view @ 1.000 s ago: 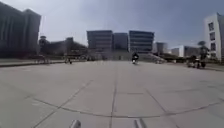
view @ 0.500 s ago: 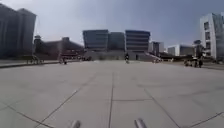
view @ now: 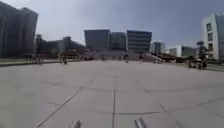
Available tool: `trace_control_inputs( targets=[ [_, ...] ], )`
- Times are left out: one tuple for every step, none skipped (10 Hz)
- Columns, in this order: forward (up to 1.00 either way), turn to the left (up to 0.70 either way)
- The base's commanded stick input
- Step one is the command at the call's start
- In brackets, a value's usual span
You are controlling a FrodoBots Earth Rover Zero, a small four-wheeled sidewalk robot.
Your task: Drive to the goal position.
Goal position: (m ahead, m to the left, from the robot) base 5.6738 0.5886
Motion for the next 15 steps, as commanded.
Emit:
trace_control_inputs(
  targets=[
    [0.70, 0.01],
    [0.70, 0.01],
    [0.70, 0.01],
    [0.70, 0.01],
    [0.70, 0.01],
    [0.70, 0.01],
    [0.70, 0.01],
    [0.70, 0.01],
    [0.70, 0.01],
    [0.70, 0.01],
    [0.70, -0.07],
    [0.70, -0.25],
    [0.70, -0.34],
    [0.70, -0.34],
    [0.70, -0.34]
  ],
)
